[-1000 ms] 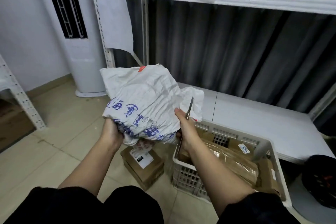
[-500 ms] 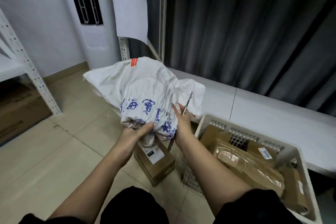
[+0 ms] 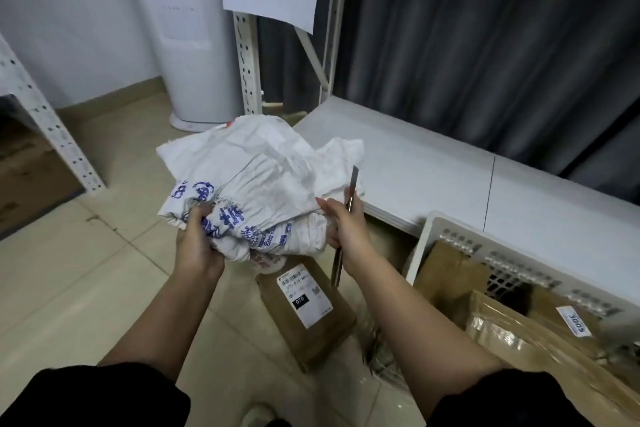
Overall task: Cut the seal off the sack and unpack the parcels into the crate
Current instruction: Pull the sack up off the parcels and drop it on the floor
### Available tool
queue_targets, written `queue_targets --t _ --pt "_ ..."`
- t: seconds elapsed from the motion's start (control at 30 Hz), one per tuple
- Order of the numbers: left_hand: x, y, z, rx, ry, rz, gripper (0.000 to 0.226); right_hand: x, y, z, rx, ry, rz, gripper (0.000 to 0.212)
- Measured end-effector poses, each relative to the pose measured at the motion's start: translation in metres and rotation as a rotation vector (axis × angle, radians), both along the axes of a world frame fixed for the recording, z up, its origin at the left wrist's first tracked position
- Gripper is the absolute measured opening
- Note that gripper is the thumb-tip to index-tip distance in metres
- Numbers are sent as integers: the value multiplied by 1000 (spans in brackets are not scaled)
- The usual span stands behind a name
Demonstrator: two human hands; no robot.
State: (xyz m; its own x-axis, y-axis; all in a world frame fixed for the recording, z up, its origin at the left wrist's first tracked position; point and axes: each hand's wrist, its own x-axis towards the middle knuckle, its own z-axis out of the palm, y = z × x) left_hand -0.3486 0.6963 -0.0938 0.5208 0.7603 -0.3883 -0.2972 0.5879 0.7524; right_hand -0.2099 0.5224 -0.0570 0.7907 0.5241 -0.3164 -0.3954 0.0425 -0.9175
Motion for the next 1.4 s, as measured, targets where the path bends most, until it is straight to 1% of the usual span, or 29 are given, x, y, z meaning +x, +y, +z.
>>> queue_targets --t 0.07,0.13,0.2,0.27,0.37,0.47,0.53,0.63,0.7,0.73,0.77,0.8,0.83,0.87,0.9,0.93,0.97,1.0,1.03,1.07,1.1,1.13,1.17,1.2,1.23,1.27,1.33,1.37,1.4 --pt "15 17 -17 -26 35 27 58 17 11 -12 -50 28 89 35" --pt "33 35 -35 -37 84 35 52 36 27 -36 -103 71 147 41" --pt "47 48 -49 -4 127 -8 42 50 40 -57 -129 90 157 48" --pt "59 58 -64 23 144 -72 32 61 57 -77 -128 76 164 45" --pt "67 70 -97 14 146 -149 33 69 75 -105 -117 86 156 46" --pt "65 71 -143 -42 178 -159 31 65 79 -138 -180 37 163 44" --pt "64 60 -168 -131 202 -171 26 62 73 -160 -195 -38 77 49" --pt "67 32 -201 -236 292 -213 22 67 62 -179 -290 -249 -168 56" --pt "71 16 -224 -265 386 -265 21 77 55 -185 -369 -331 -211 56" --pt "74 9 -233 -242 445 -301 25 82 53 -190 -410 -322 -193 56" --pt "76 4 -239 -196 526 -306 32 85 52 -193 -449 -295 -145 55" --pt "76 -1 -242 -120 675 -280 41 87 52 -198 -498 -244 -75 49" --pt "76 -5 -242 -23 870 -216 50 88 50 -201 -529 -177 -13 38" --pt "75 -8 -235 69 995 -131 58 89 48 -204 -539 -99 23 28" --pt "72 -10 -224 215 1033 -20 63 91 46 -206 -535 -27 39 21" --pt "68 -11 -215 469 1011 78 64 94 43 -210 -527 15 37 18" --pt "65 -11 -211 788 972 71 63 95 41 -213 -512 41 35 17" --pt "65 -11 -210 1090 938 -24 62 96 42 -216 -503 64 42 20" --pt "69 -10 -209 1315 900 -194 59 94 44 -219 -496 84 59 26" --pt "74 -12 -211 1449 890 -388 57 91 48 -223 -493 90 77 36" --pt "80 -15 -215 1530 912 -557 56 87 51 -227 -492 85 98 46" --pt "84 -19 -223 1613 946 -669 58 82 52 -234 -497 75 115 56" --pt "85 -25 -232 1685 995 -766 59 78 51 -240 -513 72 115 62" --pt "85 -31 -241 1756 1020 -820 60 77 48 -243 -532 83 104 60" --pt "84 -36 -249 1804 1025 -860 59 77 44 -246 -546 106 82 50" --pt "84 -39 -258 1838 1022 -880 58 78 39 -246 -563 140 57 34" --pt "92 -45 -265 1861 1044 -919 56 81 31 -246 -572 233 4 12" --pt "97 -47 -266 1852 1076 -948 55 81 30 -244 -562 268 -23 9" --pt "103 -48 -268 1844 1105 -972 55 82 29 -241 -559 276 -59 11"
